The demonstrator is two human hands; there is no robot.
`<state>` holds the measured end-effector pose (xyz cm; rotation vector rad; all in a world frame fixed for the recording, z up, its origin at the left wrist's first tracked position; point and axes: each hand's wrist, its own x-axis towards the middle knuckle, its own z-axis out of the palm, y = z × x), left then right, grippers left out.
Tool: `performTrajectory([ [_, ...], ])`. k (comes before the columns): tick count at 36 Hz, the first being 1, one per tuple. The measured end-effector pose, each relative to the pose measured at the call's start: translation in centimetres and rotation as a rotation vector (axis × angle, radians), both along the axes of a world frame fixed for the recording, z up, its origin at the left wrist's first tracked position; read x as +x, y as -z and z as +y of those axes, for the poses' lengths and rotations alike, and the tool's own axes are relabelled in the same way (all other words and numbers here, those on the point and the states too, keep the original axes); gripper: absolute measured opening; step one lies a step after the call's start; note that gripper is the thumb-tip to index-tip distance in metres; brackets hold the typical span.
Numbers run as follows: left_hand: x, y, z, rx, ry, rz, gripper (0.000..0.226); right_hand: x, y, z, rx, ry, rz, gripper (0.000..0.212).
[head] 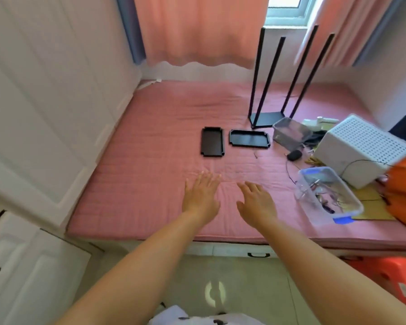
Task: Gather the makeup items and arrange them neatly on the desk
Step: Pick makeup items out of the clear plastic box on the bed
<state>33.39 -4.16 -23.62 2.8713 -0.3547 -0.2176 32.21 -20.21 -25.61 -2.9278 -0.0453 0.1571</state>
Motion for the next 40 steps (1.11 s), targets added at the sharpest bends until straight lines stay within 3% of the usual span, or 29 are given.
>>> performTrajectory([
  [18, 5.1, 1.9, -22.3, 0.11, 0.448, 0.046, 0.066, -1.3, 0.9, -20.8, 0.015, 0.424, 0.093, 0.056],
  [26, 11.3, 3.9, -31.1, 0.09, 0.551, 0.106, 0.065, 3.1, 1.4, -28.5, 0.057, 0.557, 0.15, 0.044],
  [35, 16.4, 7.6, -38.0, 0.133, 0.633, 0.214, 0.064, 5.4, 3.4, -36.6, 0.131, 0.722, 0.318, 0.049],
  [40, 17.6, 9.9, -40.4, 0.051, 0.59, 0.325, 0.061, 6.3, 5.9, -39.7, 0.168, 0.74, 0.407, 0.047],
])
